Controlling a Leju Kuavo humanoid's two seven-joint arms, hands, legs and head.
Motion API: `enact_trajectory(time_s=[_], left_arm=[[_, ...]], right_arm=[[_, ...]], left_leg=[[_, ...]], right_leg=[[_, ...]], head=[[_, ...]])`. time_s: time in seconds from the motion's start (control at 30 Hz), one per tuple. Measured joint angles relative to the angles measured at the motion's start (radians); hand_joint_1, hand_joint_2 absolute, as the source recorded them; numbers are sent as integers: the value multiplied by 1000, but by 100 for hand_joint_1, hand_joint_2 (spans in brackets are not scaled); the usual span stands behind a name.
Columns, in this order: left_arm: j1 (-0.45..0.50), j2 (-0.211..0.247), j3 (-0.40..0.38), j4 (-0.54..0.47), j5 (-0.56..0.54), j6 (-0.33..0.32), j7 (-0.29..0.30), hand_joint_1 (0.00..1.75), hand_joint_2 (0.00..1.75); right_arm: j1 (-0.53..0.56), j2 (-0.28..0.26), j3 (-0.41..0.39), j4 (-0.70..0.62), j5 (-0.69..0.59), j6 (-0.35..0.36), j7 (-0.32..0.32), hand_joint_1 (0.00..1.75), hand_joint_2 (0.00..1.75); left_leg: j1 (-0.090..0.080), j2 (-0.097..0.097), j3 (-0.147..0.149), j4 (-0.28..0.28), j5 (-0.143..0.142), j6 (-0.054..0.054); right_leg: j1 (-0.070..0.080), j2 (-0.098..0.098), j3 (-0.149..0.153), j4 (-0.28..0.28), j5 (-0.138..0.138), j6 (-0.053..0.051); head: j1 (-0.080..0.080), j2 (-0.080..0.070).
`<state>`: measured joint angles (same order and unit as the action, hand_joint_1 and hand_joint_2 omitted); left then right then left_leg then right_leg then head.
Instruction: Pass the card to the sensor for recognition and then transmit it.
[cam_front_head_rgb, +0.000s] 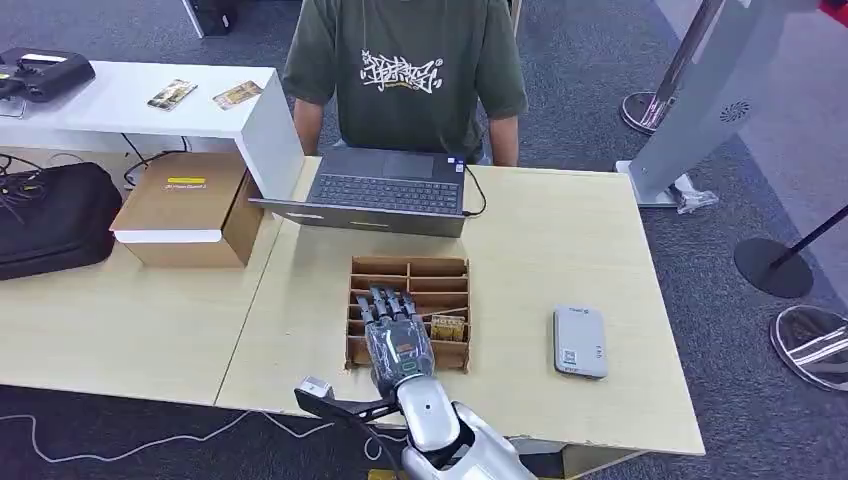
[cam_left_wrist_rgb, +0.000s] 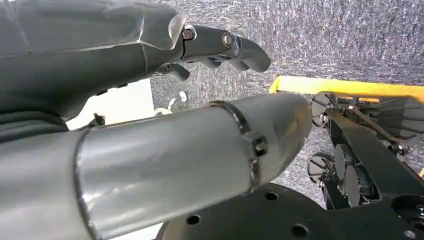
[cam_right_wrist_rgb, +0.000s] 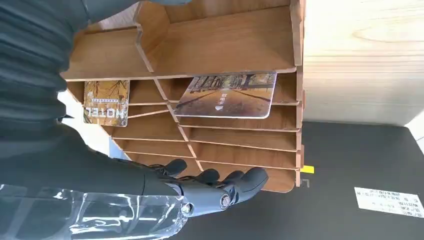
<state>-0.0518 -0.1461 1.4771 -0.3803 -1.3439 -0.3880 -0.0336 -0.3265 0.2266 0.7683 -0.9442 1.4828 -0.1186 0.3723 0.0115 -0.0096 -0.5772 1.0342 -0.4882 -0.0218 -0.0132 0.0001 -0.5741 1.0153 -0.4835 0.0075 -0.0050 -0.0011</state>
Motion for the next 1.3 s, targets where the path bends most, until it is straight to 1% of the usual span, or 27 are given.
enact_trajectory(time_s=[0.47, 0.5, 0.53, 0.57, 1.13, 1.23, 1.3], left_arm=[[0, 0, 0, 0, 7, -4, 1, 0, 0], [0, 0, 0, 0, 7, -4, 1, 0, 0], [0, -1, 0, 0, 7, -4, 1, 0, 0], [0, -1, 0, 0, 7, -4, 1, 0, 0], [0, -2, 0, 0, 10, -5, 3, 0, 0], [0, -3, 0, 0, 10, -5, 3, 0, 0], [0, -3, 0, 0, 10, -5, 4, 0, 0]], right_arm=[[0, 0, 0, 3, 0, 9, -6, 0, 175], [0, 0, 0, 3, 0, 10, -6, 10, 175], [0, 0, 0, 3, 0, 11, -6, 171, 175], [0, 0, 0, 3, 0, 11, -6, 175, 175], [-8, 1, 0, 6, 0, 14, -6, 175, 175], [-8, 2, 0, 7, 0, 14, -6, 171, 175], [-9, 2, 0, 7, 0, 14, -6, 164, 175]], left_leg=[[0, 0, 0, 0, 0, 0], [0, 0, 0, 0, 0, 0], [0, 0, 0, 0, 0, 0], [0, 0, 0, 0, 0, 0], [0, 0, 0, 0, 0, 0], [0, 0, 0, 0, 0, 0], [0, 0, 0, 0, 0, 0]], right_leg=[[0, 0, 0, 0, 0, 0], [0, 0, 0, 0, 0, 0], [0, 0, 0, 0, 0, 0], [0, 0, 0, 0, 0, 0], [0, 0, 0, 0, 0, 0], [0, 0, 0, 0, 0, 0], [0, 0, 0, 0, 0, 0]], head=[[0, 0], [0, 0], [0, 0], [0, 0], [0, 0], [0, 0], [0, 0]])
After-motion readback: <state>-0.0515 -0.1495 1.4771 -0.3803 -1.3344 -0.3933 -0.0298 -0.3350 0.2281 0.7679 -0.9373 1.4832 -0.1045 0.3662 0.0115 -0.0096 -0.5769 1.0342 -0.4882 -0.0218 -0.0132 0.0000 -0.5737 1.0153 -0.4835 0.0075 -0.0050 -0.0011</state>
